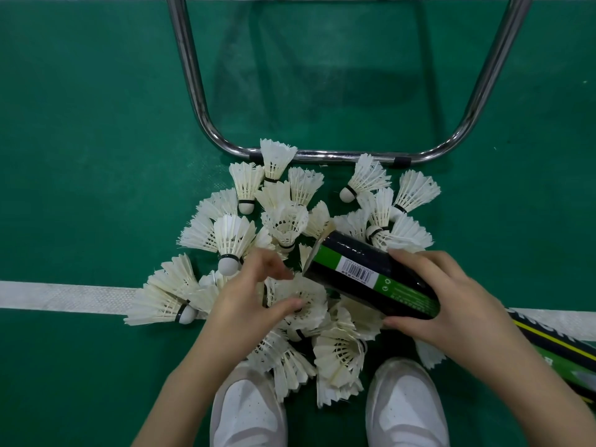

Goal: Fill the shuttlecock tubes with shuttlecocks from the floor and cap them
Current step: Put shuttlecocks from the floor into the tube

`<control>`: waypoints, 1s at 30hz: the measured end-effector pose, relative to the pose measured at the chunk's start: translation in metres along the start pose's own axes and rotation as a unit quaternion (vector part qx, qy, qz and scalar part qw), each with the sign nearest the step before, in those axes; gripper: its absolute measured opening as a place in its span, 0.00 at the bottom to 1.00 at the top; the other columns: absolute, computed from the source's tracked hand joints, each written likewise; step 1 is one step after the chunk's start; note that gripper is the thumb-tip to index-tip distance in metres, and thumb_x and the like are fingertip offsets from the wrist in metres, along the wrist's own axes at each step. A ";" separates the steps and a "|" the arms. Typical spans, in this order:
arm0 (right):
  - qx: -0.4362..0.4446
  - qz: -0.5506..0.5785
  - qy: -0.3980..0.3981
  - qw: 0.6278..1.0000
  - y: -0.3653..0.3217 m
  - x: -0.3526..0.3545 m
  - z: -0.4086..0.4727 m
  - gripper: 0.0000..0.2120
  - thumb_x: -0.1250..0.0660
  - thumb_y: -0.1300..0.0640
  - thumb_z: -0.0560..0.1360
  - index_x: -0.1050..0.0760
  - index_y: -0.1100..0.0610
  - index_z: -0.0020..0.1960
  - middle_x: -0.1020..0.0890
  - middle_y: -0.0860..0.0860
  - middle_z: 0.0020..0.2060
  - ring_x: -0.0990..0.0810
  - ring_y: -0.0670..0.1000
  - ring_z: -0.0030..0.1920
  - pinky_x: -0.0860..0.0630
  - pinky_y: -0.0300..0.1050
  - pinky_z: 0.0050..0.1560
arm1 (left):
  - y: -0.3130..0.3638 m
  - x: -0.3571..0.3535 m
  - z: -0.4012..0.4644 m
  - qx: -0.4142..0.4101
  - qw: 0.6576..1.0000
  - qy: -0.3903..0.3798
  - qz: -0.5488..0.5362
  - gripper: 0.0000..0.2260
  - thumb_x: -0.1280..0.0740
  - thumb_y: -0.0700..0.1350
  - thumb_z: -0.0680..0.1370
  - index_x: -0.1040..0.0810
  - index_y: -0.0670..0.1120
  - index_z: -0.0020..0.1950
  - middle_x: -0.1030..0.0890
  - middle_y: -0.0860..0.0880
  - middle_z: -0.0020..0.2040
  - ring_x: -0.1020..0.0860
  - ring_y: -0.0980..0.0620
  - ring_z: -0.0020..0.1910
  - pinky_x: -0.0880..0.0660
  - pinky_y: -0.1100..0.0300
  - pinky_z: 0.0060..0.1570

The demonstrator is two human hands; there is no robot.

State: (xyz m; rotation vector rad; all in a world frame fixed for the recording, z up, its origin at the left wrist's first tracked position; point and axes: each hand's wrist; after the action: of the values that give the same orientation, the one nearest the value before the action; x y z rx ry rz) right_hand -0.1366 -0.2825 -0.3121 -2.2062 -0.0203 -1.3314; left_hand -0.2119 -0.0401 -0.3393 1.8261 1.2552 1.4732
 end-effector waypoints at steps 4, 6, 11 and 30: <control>-0.006 0.000 -0.006 1.000 0.003 -0.002 -0.001 0.37 0.29 0.37 0.61 0.48 0.27 0.62 0.43 0.29 0.50 0.27 0.50 0.53 0.32 0.42 0.44 | -0.016 -0.004 -0.006 -0.043 0.992 -0.053 0.107 0.17 0.25 0.56 0.65 0.30 0.57 0.45 0.24 0.63 0.49 0.28 0.65 0.55 0.34 0.67 0.54; -0.004 0.007 -0.007 1.000 0.003 -0.004 -0.001 0.37 0.29 0.37 0.61 0.50 0.26 0.60 0.43 0.29 0.50 0.26 0.51 0.53 0.30 0.44 0.45 | -0.025 -0.006 -0.006 -0.078 0.985 -0.061 0.143 0.18 0.25 0.58 0.64 0.30 0.58 0.45 0.25 0.65 0.48 0.29 0.63 0.53 0.35 0.65 0.56; 0.002 0.014 -0.003 1.000 0.006 -0.008 -0.001 0.37 0.29 0.38 0.61 0.49 0.28 0.62 0.41 0.31 0.53 0.26 0.52 0.54 0.26 0.47 0.47 | -0.034 -0.009 -0.002 -0.139 0.973 -0.055 0.178 0.18 0.26 0.58 0.63 0.29 0.59 0.48 0.25 0.66 0.46 0.31 0.64 0.53 0.39 0.63 0.57; 0.009 0.028 0.022 0.999 0.010 -0.007 -0.001 0.38 0.28 0.38 0.60 0.48 0.27 0.61 0.42 0.30 0.50 0.26 0.51 0.53 0.26 0.47 0.46 | -0.018 -0.002 0.001 -0.077 0.992 0.083 0.057 0.03 0.27 0.49 0.70 0.21 0.55 0.39 0.20 0.64 0.45 0.25 0.63 0.50 0.30 0.61 0.52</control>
State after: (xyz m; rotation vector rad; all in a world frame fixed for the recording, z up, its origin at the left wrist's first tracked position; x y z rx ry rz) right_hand -0.1385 -0.2893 -0.3221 -2.1458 0.0460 -1.3432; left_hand -0.2170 -0.0332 -0.3552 1.7277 1.0916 1.7638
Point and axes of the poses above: each hand's wrist, its own z-axis towards the middle knuckle, its own x-axis out of the back of the hand, y = z × x
